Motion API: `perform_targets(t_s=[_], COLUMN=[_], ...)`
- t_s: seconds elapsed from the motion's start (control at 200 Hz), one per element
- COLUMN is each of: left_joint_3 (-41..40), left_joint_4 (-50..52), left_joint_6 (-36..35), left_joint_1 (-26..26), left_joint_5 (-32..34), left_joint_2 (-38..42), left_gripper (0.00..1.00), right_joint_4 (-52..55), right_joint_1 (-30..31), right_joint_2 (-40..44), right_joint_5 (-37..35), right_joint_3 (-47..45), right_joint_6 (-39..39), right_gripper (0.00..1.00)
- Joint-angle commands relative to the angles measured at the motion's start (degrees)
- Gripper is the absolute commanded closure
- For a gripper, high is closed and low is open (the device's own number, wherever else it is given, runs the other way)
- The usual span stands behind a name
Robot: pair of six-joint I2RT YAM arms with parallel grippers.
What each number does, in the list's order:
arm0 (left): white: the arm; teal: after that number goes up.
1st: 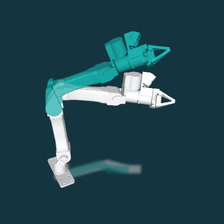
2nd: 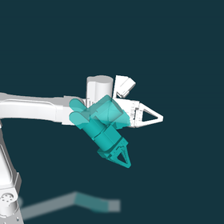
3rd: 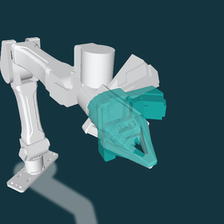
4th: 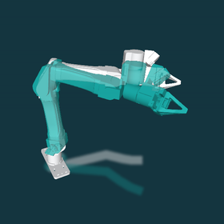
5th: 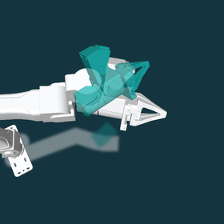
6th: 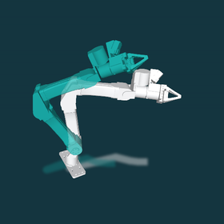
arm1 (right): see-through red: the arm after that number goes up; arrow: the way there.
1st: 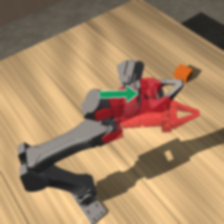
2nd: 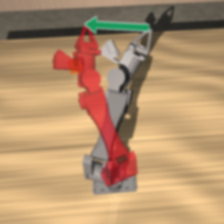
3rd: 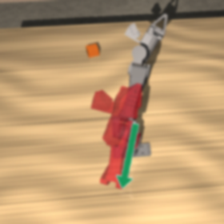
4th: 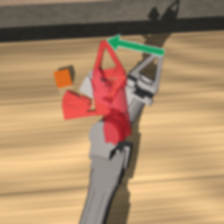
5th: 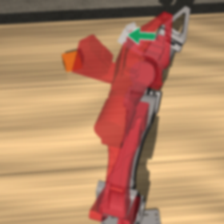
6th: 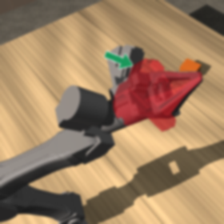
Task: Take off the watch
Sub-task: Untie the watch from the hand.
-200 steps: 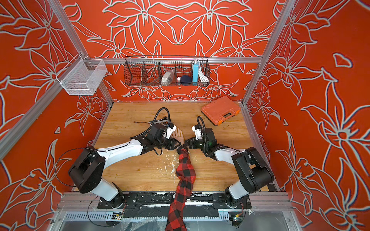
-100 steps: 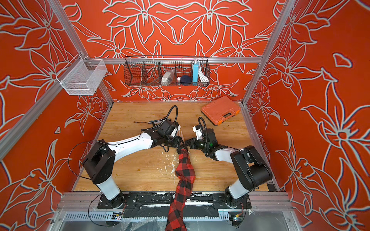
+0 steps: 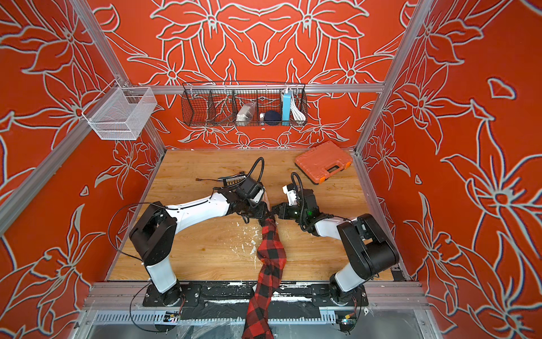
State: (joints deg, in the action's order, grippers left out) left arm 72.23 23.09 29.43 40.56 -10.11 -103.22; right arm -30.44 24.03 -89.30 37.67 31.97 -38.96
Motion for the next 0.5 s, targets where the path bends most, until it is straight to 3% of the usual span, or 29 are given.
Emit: perform_targets(t_s=[0.0, 0.495], left_joint_3=[-0.1, -3.4], left_joint_4=[3.7, 4.9], left_joint_6=[0.3, -0.2], left_joint_1=[0.2, 0.2], left_joint_5=[2.3, 4.2], left_joint_2=[0.8, 2.7], left_gripper=[0.56, 0.61], right_joint_4=[2.6, 4.3], right_joint_1=[-0.4, -0.9], right_joint_2=[0.0, 1.0], right_joint_5=[-0.8, -1.0], right_joint_3=[-1.4, -0.9], right_joint_6=[0.1, 0.8], right_gripper=[1.0, 1.0])
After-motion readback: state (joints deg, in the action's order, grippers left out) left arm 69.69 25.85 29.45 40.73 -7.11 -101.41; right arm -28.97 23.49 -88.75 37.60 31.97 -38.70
